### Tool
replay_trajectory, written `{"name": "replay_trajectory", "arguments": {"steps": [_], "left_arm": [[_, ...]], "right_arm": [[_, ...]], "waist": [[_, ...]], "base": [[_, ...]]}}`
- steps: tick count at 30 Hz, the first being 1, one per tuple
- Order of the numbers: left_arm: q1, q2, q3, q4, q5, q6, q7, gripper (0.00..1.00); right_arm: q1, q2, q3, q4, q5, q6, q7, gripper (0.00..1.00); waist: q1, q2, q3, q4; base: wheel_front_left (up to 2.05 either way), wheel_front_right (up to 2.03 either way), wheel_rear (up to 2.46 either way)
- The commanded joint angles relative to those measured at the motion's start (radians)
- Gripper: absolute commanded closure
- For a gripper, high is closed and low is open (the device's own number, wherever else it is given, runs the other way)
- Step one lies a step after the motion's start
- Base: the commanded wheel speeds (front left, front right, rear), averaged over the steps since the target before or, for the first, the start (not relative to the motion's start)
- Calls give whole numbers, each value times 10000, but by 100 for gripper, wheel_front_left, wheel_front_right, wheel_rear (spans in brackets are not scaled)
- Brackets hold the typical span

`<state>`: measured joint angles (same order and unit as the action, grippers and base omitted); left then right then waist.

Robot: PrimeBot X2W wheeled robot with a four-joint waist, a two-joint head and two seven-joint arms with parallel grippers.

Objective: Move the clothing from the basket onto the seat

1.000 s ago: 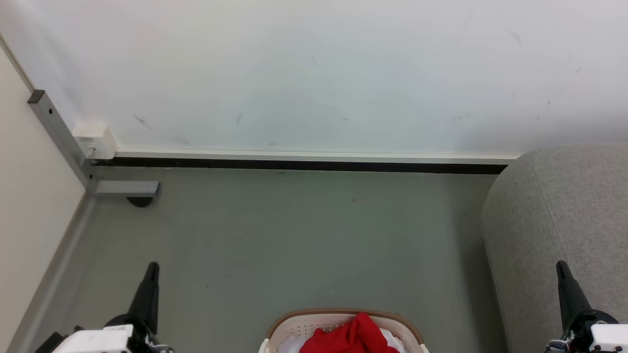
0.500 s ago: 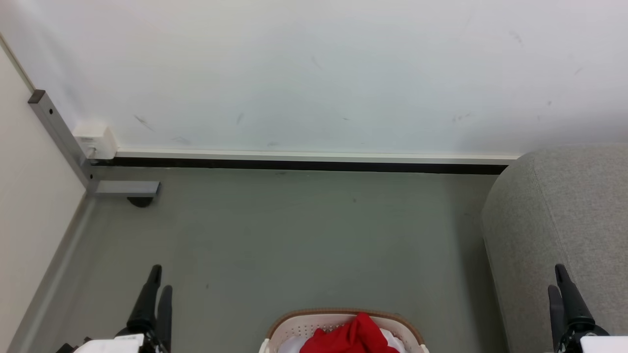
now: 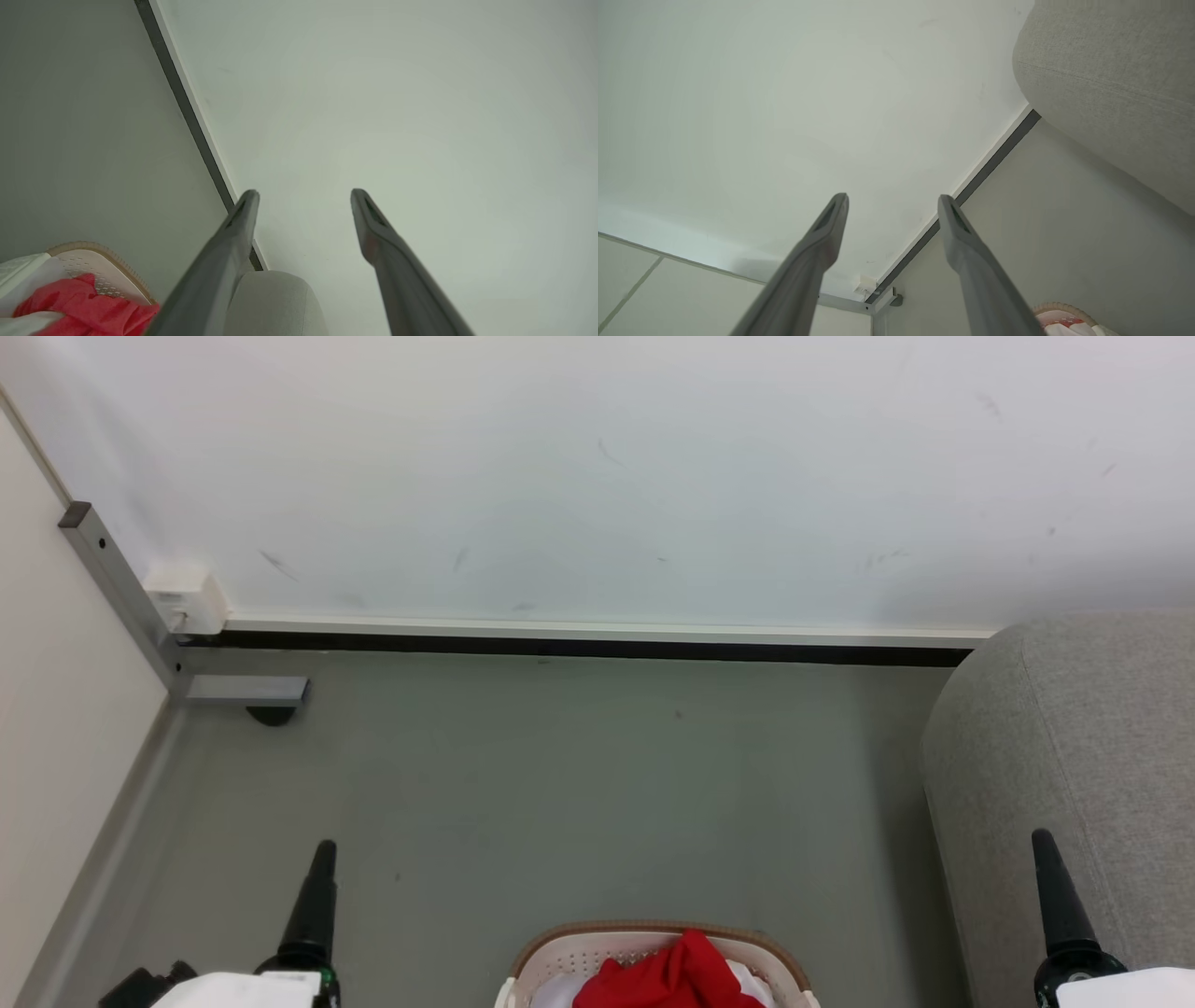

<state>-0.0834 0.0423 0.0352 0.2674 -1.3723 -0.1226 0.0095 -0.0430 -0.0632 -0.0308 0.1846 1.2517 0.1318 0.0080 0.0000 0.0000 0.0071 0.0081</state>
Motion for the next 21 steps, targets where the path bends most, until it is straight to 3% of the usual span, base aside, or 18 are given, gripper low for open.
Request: {"name": "replay_trajectory", "arguments": {"steps": [1, 12, 21], "left_arm": [[-243, 63, -33, -147, 462, 17, -112, 0], [-228, 72, -370, -173, 3663, 342, -536, 0], [-128, 107, -526, -313, 5457, 490, -846, 0]], "right_arm": [[-120, -147, 86, -262, -484, -4, -91, 0], [69, -303, 390, -402, -3827, -6, -518, 0], [133, -297, 532, -403, -5574, -7, -839, 0]], "waist": [[0, 0, 7, 3], [0, 0, 51, 112], [0, 0, 87, 174]], "base": [[0, 0, 0], [0, 0, 0], [0, 0, 0]]}}
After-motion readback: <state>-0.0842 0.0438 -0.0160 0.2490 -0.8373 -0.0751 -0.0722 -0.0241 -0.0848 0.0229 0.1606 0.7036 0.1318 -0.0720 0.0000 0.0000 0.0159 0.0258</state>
